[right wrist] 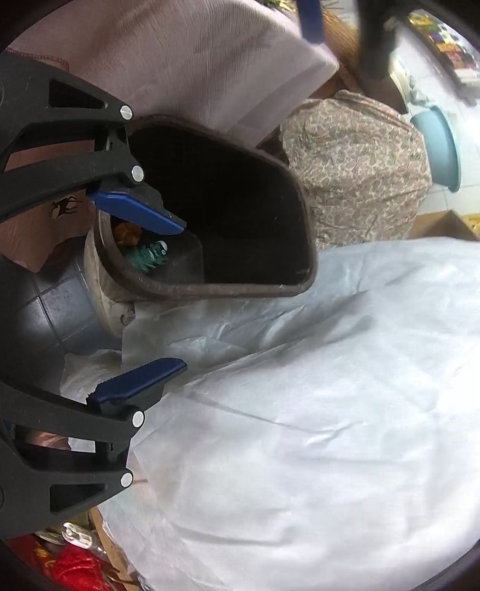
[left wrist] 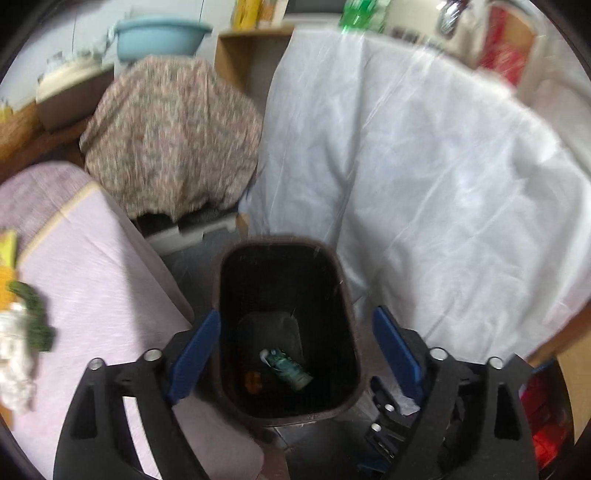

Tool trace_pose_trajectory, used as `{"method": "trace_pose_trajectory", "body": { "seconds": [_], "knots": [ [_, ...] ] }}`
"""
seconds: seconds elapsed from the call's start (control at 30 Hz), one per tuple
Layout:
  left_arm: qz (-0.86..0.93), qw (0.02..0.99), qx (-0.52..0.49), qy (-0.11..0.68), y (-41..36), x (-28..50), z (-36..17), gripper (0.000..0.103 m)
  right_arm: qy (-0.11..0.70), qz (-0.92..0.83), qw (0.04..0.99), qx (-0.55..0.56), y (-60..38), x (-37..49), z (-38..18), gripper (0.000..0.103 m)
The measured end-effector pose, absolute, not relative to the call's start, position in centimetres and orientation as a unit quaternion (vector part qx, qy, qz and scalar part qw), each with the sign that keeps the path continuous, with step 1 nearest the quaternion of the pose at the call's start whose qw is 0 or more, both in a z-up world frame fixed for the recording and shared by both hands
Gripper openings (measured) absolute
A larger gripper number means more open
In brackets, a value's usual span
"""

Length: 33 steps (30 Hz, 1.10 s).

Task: Collect trash
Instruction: 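Carry the carton and orange to the black bin and release both, then move both tools back over the table toward the bottle and chip can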

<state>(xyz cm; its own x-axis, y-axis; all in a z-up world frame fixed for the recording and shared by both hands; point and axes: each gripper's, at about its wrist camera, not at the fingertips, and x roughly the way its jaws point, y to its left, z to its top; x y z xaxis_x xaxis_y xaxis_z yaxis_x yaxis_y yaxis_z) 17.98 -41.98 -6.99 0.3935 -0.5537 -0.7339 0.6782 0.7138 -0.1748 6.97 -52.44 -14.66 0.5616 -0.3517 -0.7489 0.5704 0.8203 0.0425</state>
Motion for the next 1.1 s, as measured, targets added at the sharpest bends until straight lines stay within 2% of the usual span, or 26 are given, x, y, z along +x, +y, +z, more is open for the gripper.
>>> {"method": "trace_pose_trajectory", "body": {
  "seconds": [0.13, 0.3, 0.33, 0.43, 0.67, 0.87, 1.1],
  "knots": [
    [-0.399, 0.841, 0.088, 0.354, -37.7, 15.3, -3.4, 0.098, 0.370, -0.233, 0.889, 0.133, -49.6, 7.3, -12.4, 0.076],
    [-0.407, 0.852, 0.123, 0.305, -30.6, 12.5, -0.5, 0.098, 0.340, -0.168, 0.918, 0.115, -44.0, 8.1, -8.5, 0.082],
    [-0.403, 0.855, 0.129, 0.299, -28.8, 12.1, -0.2, 0.098, 0.335, -0.154, 0.923, 0.112, -42.8, 8.3, -7.7, 0.085],
    [-0.377, 0.868, 0.123, 0.299, -23.4, 11.6, 0.1, 0.098, 0.318, -0.111, 0.936, 0.102, -39.5, 9.0, -5.6, 0.090],
    [-0.250, 0.921, 0.057, 0.292, -9.6, 11.3, -0.1, 0.098, 0.299, -0.011, 0.951, 0.078, -31.6, 10.7, -1.5, 0.092],
    [-0.162, 0.936, 0.051, 0.309, -3.1, 11.5, -1.4, 0.098, 0.289, 0.047, 0.955, 0.051, -25.3, 11.0, 0.8, 0.097],
    [-0.109, 0.939, 0.055, 0.323, 1.6, 11.7, -2.9, 0.098, 0.291, 0.087, 0.953, 0.012, -19.6, 13.0, 1.9, 0.097]
  ]
}}
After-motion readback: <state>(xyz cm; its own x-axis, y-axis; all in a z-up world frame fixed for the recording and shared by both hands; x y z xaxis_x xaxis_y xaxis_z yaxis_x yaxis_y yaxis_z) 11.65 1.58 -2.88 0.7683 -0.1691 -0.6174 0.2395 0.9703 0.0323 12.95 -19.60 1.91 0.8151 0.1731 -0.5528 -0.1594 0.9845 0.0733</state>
